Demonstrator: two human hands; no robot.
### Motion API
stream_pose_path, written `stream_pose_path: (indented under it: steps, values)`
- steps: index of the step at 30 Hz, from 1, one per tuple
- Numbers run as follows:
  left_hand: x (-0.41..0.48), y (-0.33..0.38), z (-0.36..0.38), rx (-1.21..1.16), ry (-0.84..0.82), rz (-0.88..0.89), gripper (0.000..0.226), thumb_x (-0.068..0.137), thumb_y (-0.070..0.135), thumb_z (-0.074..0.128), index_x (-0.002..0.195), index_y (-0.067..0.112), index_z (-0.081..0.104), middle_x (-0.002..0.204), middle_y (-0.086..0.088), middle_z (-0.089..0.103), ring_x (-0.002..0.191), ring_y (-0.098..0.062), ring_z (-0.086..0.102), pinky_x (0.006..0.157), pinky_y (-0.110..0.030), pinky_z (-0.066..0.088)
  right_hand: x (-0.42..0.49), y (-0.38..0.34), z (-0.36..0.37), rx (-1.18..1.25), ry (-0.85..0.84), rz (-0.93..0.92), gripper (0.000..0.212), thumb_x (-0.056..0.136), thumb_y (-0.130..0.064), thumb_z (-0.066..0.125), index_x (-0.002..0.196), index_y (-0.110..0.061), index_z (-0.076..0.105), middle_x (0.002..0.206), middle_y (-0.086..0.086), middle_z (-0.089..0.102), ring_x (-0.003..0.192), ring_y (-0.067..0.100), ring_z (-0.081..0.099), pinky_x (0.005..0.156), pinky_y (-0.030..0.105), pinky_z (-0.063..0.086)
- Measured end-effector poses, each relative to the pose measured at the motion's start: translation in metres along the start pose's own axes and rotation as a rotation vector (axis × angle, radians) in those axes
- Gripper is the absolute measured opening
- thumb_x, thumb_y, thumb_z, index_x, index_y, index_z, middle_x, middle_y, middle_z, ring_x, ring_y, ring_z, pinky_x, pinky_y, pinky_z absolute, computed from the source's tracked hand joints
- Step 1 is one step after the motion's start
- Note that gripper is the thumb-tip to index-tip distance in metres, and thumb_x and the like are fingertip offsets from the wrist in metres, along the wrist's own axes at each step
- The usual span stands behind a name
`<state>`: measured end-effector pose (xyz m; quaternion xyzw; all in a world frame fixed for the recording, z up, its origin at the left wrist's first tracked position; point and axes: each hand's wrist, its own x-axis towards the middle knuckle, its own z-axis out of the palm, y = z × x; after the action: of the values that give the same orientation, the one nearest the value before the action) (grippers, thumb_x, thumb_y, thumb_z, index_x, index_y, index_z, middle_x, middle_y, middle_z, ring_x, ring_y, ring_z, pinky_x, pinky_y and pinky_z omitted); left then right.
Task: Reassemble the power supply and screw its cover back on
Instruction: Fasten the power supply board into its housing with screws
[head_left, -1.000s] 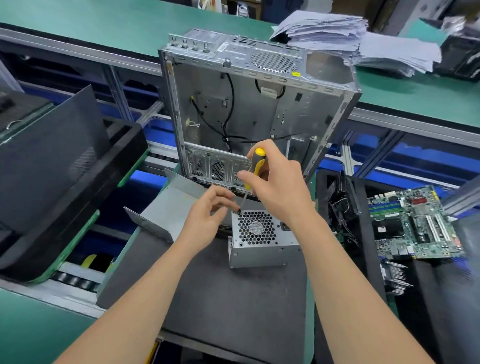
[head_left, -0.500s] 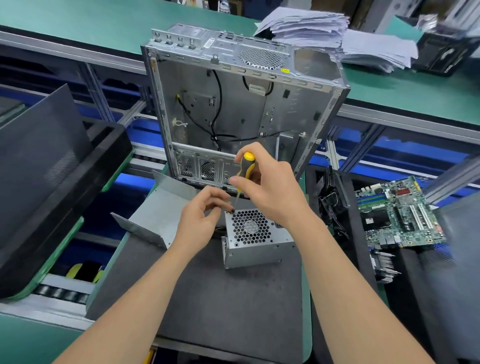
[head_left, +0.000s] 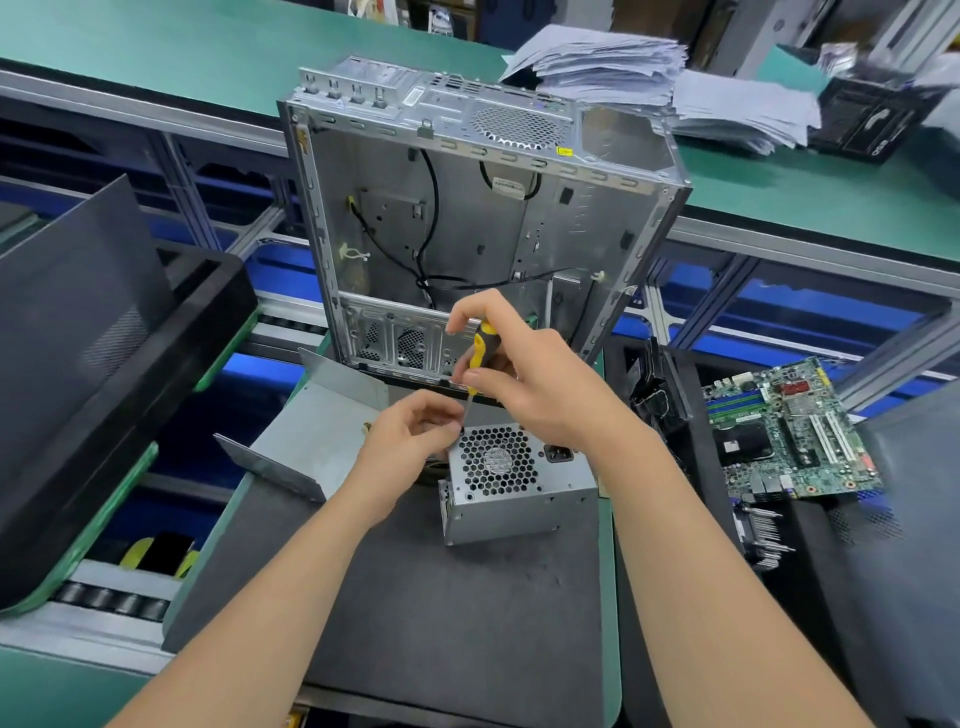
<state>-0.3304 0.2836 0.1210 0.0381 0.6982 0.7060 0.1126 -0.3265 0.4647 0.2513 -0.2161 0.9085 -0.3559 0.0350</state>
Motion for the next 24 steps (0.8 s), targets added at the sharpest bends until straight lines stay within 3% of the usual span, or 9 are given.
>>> stream_pose_path:
  steps: [4, 7, 11, 15, 19, 24]
  values:
    - [0.004, 0.012, -0.004, -0.128, -0.058, -0.294, 0.018, 0.093, -0.002, 0.068, 0.106, 0.01, 0.073, 0.089, -0.01, 0.075, 0.074, -0.016, 0.07, 0.062, -0.024, 0.057, 0.004, -0.007, -0.01, -0.028, -0.107, 0.002, 0.037, 0.104, -0.009, 0.056, 0.118, -0.041, 0.044, 0.098, -0.009, 0.072, 0.084, 0.009, 0.065, 0.082, 0.038, 0.054]
    - [0.006, 0.021, -0.006, -0.22, -0.061, -0.438, 0.023, 0.093, -0.004, 0.068, 0.112, 0.009, 0.071, 0.09, -0.011, 0.078, 0.075, -0.016, 0.072, 0.067, -0.026, 0.059, 0.007, -0.015, -0.015, -0.063, -0.164, 0.025, 0.036, 0.105, -0.009, 0.052, 0.118, -0.042, 0.045, 0.1, -0.013, 0.071, 0.093, 0.013, 0.067, 0.088, 0.047, 0.056]
    - [0.01, 0.028, -0.007, -0.304, -0.054, -0.543, 0.029, 0.092, -0.01, 0.065, 0.113, 0.009, 0.07, 0.097, -0.012, 0.08, 0.08, -0.017, 0.077, 0.077, -0.032, 0.058, 0.009, -0.021, -0.013, -0.116, -0.169, 0.007, 0.033, 0.104, -0.01, 0.054, 0.114, -0.04, 0.045, 0.099, -0.01, 0.07, 0.081, 0.009, 0.064, 0.081, 0.048, 0.057]
    - [0.01, 0.031, -0.004, -0.299, -0.025, -0.56, 0.028, 0.092, -0.011, 0.066, 0.11, 0.011, 0.071, 0.094, -0.011, 0.08, 0.078, -0.016, 0.078, 0.075, -0.031, 0.059, 0.011, -0.02, -0.008, -0.119, -0.065, 0.037, 0.024, 0.101, -0.018, 0.062, 0.102, -0.033, 0.044, 0.089, -0.004, 0.068, 0.079, 0.025, 0.067, 0.075, 0.05, 0.058]
    - [0.01, 0.031, -0.004, -0.292, -0.001, -0.578, 0.029, 0.091, -0.011, 0.067, 0.109, 0.012, 0.071, 0.094, -0.011, 0.08, 0.077, -0.017, 0.077, 0.072, -0.03, 0.059, 0.015, -0.018, 0.001, -0.17, 0.135, 0.108, 0.039, 0.092, -0.042, 0.074, 0.089, -0.026, 0.039, 0.077, -0.006, 0.063, 0.071, 0.019, 0.063, 0.062, 0.039, 0.055]
    - [0.01, 0.034, -0.001, -0.299, -0.008, -0.58, 0.03, 0.092, -0.013, 0.065, 0.113, 0.008, 0.066, 0.097, -0.015, 0.079, 0.083, -0.023, 0.078, 0.081, -0.038, 0.06, 0.02, -0.011, 0.012, -0.266, 0.264, 0.165, 0.039, 0.091, -0.045, 0.07, 0.076, -0.026, 0.039, 0.066, -0.005, 0.055, 0.064, 0.017, 0.051, 0.055, 0.036, 0.045]
